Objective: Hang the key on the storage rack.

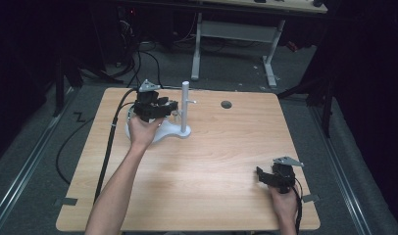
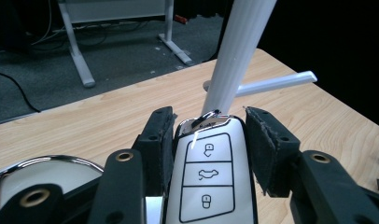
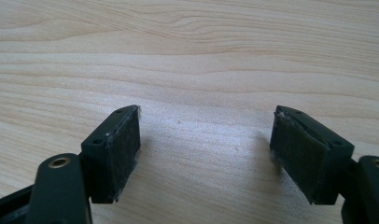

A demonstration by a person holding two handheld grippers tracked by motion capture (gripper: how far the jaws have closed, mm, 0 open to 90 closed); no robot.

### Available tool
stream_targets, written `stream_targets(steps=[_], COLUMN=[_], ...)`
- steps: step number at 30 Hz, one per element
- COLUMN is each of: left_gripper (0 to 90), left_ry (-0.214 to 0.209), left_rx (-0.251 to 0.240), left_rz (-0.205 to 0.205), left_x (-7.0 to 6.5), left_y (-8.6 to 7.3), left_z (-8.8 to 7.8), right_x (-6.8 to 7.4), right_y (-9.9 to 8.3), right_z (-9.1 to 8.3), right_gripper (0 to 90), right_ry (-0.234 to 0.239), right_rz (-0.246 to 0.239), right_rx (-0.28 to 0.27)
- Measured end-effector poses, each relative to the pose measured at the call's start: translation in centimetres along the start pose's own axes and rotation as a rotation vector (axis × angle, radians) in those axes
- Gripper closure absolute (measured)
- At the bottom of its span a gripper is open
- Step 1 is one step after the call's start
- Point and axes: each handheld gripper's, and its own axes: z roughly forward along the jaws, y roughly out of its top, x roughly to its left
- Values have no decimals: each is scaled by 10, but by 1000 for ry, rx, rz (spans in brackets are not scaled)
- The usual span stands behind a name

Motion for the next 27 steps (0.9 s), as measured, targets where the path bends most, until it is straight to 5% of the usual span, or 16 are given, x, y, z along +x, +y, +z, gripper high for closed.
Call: stream_targets(steps=[27], left_gripper=[530], left_ry=[1], left_rx=[31], left_rz=[2], left_x=[-19], left_y=[-30], left_z=[7], right_x=[0], right_y=[0], right_z=[0], right_gripper=[244], right_ry=[-1], right_rz=[1], right_rx=[1])
